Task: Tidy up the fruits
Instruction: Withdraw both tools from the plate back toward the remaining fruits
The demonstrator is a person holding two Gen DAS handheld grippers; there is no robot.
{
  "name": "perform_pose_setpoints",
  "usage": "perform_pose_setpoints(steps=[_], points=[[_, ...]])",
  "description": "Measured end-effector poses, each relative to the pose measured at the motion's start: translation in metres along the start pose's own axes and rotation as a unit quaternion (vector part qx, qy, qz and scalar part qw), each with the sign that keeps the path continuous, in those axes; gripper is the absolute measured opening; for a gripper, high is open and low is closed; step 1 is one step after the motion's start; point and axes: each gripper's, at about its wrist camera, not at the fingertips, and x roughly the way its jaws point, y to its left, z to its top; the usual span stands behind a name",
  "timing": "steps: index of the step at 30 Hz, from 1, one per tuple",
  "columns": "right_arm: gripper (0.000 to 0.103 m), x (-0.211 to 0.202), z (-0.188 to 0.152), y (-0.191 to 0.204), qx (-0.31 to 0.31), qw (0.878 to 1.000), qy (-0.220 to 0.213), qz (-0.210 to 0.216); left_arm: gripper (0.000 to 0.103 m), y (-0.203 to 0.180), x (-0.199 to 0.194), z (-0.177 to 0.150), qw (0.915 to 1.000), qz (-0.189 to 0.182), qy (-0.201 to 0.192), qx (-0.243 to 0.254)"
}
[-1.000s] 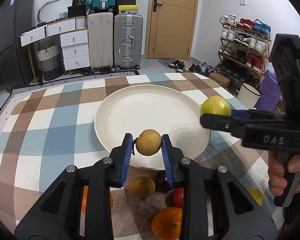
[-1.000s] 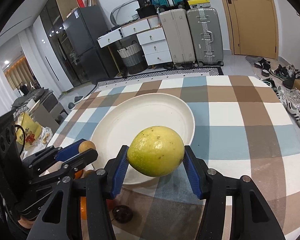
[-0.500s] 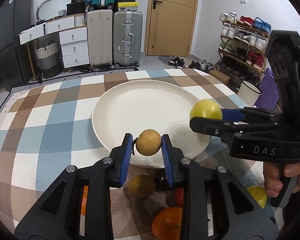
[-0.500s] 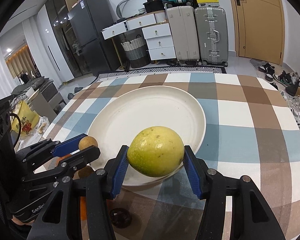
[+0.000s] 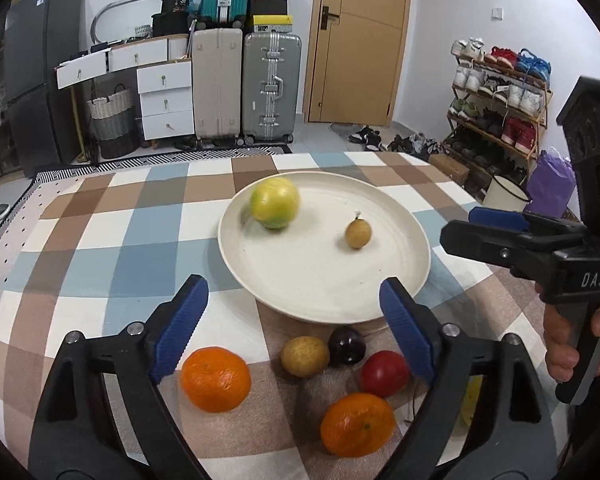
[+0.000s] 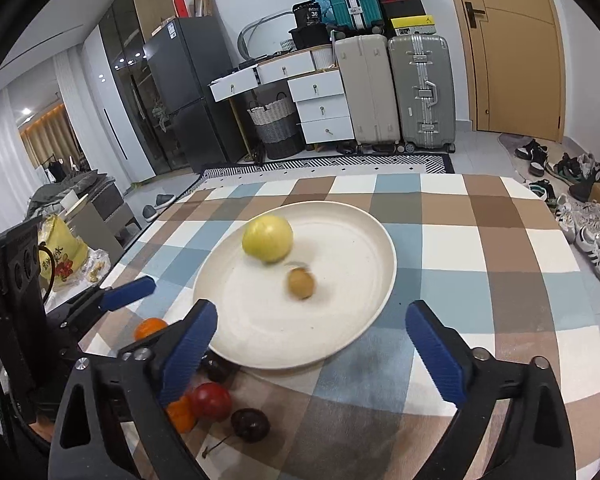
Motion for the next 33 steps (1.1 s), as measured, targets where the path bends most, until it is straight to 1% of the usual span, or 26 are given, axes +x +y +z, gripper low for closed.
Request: perform_pose_setpoints(steps=[3,4,5,7,13,19,22,24,33], points=[[0.103,-0.01,-0.007,0.0,-0.01,1.0,0.003,-0.006,0.094,0.005,-0.014,-0.001,1.0,0.003,-0.005,-0.006],[0.103,-0.012,-0.009,0.0,-0.013,1.0,0.005,-0.007,0.099,0.007,-0.02,-0.003,0.9999,0.004,-0.01,-0.007],[0.103,-0.014,-0.011,0.0,-0.016,1.0,0.006,-0.008,0.102,0.008,-0.027,-0.006,0.9998,0.006,-0.016,-0.008],[0.103,-0.019,-0.017,-0.001,-0.019,1.0,0.011,-0.011,0.102,0.009,-0.037,-0.009,0.9997,0.006,-0.021,-0.009],[0.103,-0.036,-0.03,0.002,-0.031,0.999,0.011,-0.012,0.102,0.009,-0.063,-0.026,0.9997,0.013,-0.018,-0.006],[0.103,-0.056,-0.045,0.01,-0.042,0.999,0.013,-0.017,0.102,-0.004,-0.091,-0.045,0.9996,0.012,-0.017,0.016],[0.103,-0.066,-0.053,0.012,-0.045,0.999,0.012,-0.019,0.102,-0.01,-0.098,-0.053,0.9997,0.007,-0.014,0.019],[0.103,-0.071,-0.058,0.013,-0.044,0.999,0.015,-0.02,0.102,-0.014,-0.102,-0.061,0.9998,0.015,-0.006,0.015],[0.103,-0.089,-0.08,0.02,-0.037,0.999,0.028,-0.027,0.102,-0.028,-0.119,-0.084,0.9999,0.005,0.008,0.013]])
